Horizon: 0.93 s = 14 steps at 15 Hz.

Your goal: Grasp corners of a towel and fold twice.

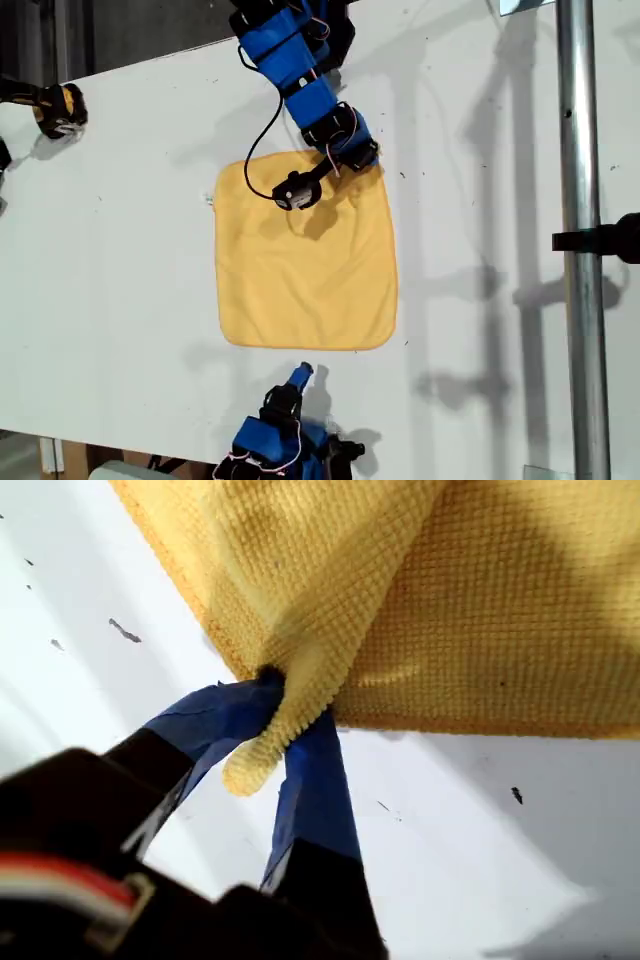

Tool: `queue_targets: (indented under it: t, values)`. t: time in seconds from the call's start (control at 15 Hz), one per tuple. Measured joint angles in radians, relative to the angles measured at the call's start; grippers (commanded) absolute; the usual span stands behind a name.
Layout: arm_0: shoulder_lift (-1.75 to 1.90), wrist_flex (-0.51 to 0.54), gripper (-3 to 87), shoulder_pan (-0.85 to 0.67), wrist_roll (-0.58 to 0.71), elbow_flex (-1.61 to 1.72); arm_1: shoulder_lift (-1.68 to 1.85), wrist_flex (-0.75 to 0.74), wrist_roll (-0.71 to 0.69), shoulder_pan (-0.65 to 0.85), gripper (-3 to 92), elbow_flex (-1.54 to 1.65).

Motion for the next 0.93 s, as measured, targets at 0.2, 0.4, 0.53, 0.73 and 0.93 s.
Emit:
queue_targets:
  t: [0.2,0.4,0.53,0.73,0.93]
  values:
    - [-0.301,-0.005,-2.6,0.095,0.043,-0.247,-0.002,0.000,-0.002,0.000,-0.1,-0.006]
    - [-0.522,0.005,-2.6,0.187,0.054,-0.419,-0.002,0.000,-0.021,0.002,-0.1,-0.008]
    - [-0.580,0.003,-2.6,0.250,0.103,-0.471,-0.006,0.005,-0.029,0.005,-0.1,-0.015]
    - [-0.581,-0.017,21.2,0.298,0.169,-0.474,-0.011,0.005,-0.029,0.014,-0.2,-0.017]
    - [-0.575,-0.061,28.6,0.311,0.241,-0.469,-0.018,0.005,-0.032,0.017,-0.2,-0.026]
